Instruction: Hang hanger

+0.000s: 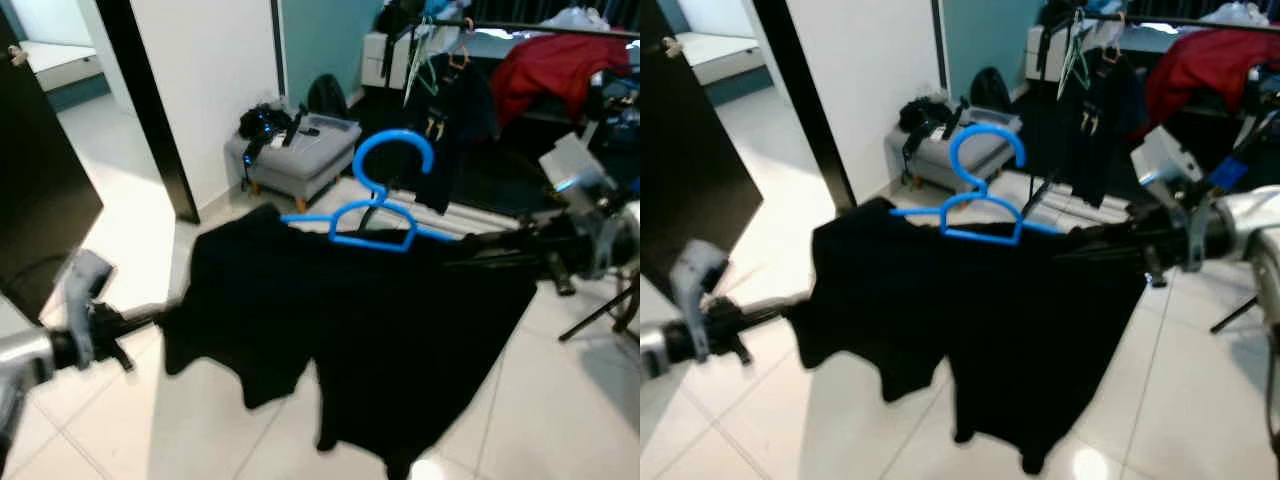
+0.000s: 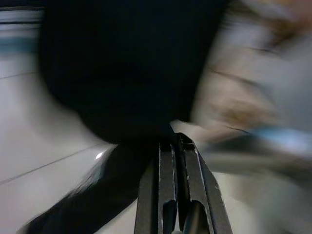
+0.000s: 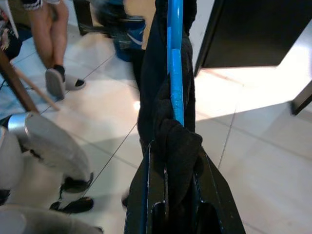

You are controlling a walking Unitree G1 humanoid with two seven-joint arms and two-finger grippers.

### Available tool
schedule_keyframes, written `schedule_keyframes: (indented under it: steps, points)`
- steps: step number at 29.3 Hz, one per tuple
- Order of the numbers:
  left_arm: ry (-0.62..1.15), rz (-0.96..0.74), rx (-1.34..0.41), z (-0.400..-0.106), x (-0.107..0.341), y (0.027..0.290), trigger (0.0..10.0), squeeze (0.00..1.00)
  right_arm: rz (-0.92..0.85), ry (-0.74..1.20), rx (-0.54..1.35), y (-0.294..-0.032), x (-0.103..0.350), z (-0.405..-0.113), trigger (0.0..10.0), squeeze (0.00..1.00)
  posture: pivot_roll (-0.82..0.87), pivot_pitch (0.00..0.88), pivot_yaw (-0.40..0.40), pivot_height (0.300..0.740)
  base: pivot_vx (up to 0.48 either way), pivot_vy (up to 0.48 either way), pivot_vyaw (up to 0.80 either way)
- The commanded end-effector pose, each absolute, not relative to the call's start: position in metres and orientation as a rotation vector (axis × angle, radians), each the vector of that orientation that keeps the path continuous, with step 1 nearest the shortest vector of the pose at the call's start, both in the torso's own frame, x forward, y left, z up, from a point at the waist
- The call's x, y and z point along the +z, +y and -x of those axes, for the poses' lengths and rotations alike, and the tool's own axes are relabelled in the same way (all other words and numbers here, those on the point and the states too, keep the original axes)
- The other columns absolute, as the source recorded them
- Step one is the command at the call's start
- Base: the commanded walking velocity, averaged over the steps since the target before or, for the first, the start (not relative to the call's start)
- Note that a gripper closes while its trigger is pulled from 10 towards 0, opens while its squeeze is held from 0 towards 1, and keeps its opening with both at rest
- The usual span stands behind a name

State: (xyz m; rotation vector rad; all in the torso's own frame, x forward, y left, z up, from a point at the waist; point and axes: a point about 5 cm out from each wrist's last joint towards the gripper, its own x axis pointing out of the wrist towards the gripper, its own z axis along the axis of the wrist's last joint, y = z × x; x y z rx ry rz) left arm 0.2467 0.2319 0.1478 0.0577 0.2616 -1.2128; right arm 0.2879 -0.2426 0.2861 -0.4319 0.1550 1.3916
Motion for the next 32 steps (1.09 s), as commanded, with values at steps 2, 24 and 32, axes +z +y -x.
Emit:
schedule_keyframes:
  steps: [2, 24, 32]
  points:
    - [0.258, -0.083, -1.344, -0.237, 0.170, 0.228, 10.0, 1.00, 0.455, 0.140, 1.421, -0.236, 0.284, -0.287, 0.0, 0.00, -0.09, 0.000, 0.044, 0.736, 0.000, 0.000, 0.00]
    - [-0.025, -0.448, -1.284, -0.248, 0.266, 0.230, 10.0, 0.00, 0.408, 0.149, 1.530, -0.221, 0.275, -0.280, 0.0, 0.00, -0.07, 0.000, 0.055, 0.736, 0.000, 0.000, 0.00]
    - [0.075, -0.452, -1.274, -0.258, 0.246, 0.215, 10.0, 0.00, 0.408, 0.132, 1.538, -0.217, 0.276, -0.281, 0.0, 0.00, -0.07, 0.000, 0.058, 0.736, 0.000, 0.000, 0.00]
